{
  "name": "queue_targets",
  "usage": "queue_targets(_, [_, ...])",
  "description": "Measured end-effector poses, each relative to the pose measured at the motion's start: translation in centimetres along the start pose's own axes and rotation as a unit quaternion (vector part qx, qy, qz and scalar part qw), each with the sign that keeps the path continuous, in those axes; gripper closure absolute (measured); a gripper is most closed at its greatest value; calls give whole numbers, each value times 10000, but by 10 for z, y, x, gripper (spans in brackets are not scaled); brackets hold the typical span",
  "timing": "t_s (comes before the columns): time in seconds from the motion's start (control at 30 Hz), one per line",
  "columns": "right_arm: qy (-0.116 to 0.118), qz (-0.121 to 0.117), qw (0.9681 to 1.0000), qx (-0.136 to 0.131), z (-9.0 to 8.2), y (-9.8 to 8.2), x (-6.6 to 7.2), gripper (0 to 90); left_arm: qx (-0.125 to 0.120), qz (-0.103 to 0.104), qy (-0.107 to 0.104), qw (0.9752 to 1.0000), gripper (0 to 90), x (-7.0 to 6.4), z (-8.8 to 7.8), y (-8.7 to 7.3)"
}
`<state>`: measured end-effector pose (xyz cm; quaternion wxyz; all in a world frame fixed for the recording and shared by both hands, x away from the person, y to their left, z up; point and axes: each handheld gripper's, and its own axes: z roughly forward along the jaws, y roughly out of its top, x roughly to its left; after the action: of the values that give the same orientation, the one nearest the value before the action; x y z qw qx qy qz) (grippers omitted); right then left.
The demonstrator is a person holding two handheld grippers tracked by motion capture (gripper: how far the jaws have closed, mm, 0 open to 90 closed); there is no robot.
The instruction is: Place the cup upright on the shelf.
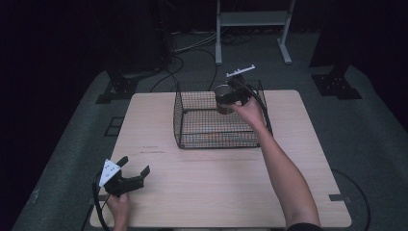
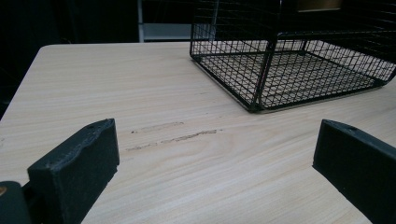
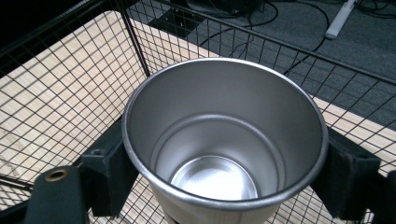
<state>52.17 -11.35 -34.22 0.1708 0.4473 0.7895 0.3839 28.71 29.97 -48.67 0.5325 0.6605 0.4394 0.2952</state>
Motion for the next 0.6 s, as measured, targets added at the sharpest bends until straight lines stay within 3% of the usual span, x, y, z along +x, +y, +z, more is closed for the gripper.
queue_targets(0.6, [-37,151,9995,264,24,-7,-8,180,0,6,-9,10000,0,0,0,0])
